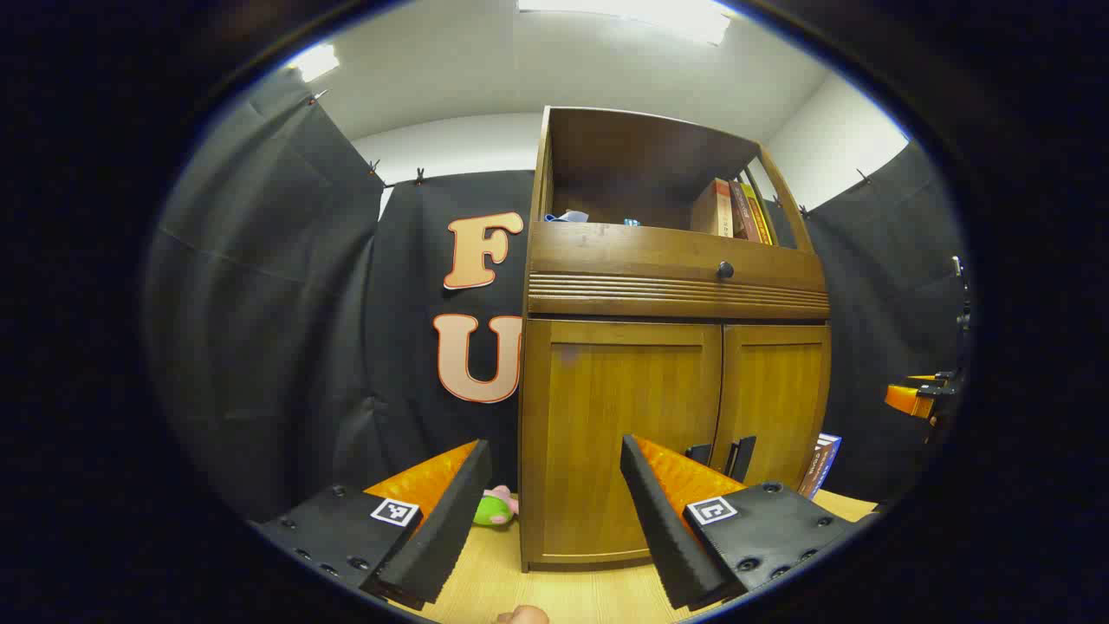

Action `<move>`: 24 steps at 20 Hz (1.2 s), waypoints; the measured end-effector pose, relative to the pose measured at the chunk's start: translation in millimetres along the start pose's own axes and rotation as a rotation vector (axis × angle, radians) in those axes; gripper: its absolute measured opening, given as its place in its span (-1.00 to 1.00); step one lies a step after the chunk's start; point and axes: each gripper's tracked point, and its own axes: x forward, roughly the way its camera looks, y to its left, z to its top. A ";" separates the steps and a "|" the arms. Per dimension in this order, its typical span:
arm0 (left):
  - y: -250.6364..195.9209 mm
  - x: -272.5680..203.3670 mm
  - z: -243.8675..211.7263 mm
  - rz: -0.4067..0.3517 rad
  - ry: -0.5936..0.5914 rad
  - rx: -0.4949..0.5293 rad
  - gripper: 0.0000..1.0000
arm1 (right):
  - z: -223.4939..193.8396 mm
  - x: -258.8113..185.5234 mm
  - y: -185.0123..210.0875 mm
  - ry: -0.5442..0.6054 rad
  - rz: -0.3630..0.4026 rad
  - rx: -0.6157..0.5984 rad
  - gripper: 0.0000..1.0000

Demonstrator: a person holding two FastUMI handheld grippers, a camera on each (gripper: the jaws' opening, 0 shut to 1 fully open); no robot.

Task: Open the right door of the double-door shoe cabinet with the right hand, and open the left door with the left hand.

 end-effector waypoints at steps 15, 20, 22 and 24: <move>4.8 -7.7 11.1 0.020 -0.014 0.027 0.93 | -1.9 -4.6 16.7 0.017 0.026 -0.019 0.89; 2.8 -6.7 9.4 0.005 -0.006 0.024 0.90 | -19.5 3.6 33.8 0.037 0.039 -0.011 0.88; 2.9 -7.0 10.3 0.007 -0.006 0.023 0.90 | -31.2 8.8 50.3 0.054 0.065 -0.005 1.00; 3.4 -7.8 10.4 0.011 -0.006 0.025 0.90 | -42.0 13.1 68.2 0.071 0.098 0.003 0.65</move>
